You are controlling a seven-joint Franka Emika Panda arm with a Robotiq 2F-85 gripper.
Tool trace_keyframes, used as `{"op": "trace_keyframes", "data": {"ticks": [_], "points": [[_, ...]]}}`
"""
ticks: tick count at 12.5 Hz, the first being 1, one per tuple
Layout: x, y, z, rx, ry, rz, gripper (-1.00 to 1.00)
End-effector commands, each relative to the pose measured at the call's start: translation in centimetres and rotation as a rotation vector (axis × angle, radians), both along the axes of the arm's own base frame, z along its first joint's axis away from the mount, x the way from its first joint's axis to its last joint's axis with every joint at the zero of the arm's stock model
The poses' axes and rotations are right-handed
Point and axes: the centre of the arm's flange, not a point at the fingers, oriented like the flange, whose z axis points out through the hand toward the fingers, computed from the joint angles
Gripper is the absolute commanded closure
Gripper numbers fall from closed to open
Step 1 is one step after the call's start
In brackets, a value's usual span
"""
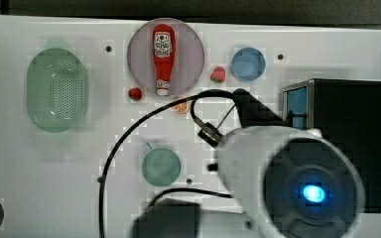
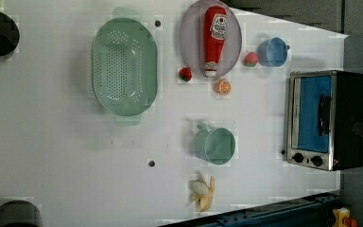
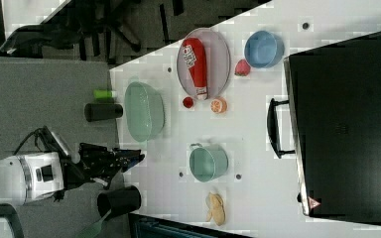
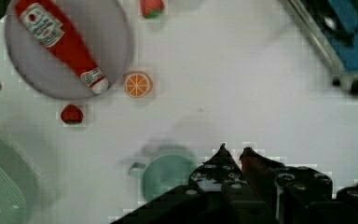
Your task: Flap open oven.
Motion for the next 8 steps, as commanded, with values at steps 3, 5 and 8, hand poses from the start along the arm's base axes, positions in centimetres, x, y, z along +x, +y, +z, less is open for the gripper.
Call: {"op": "trace_keyframes", "data": {"ticks": [3,5,8], "points": [[0.2,-8.4,-2.4,-0.032,-0.014,0.458,0.65],[0.7,-11.3,-3.9,-0.062,-0.014,0.466,0.65],[1.0,-15.1,-6.7,-0.073,0.009,0.417,0.65]]}}
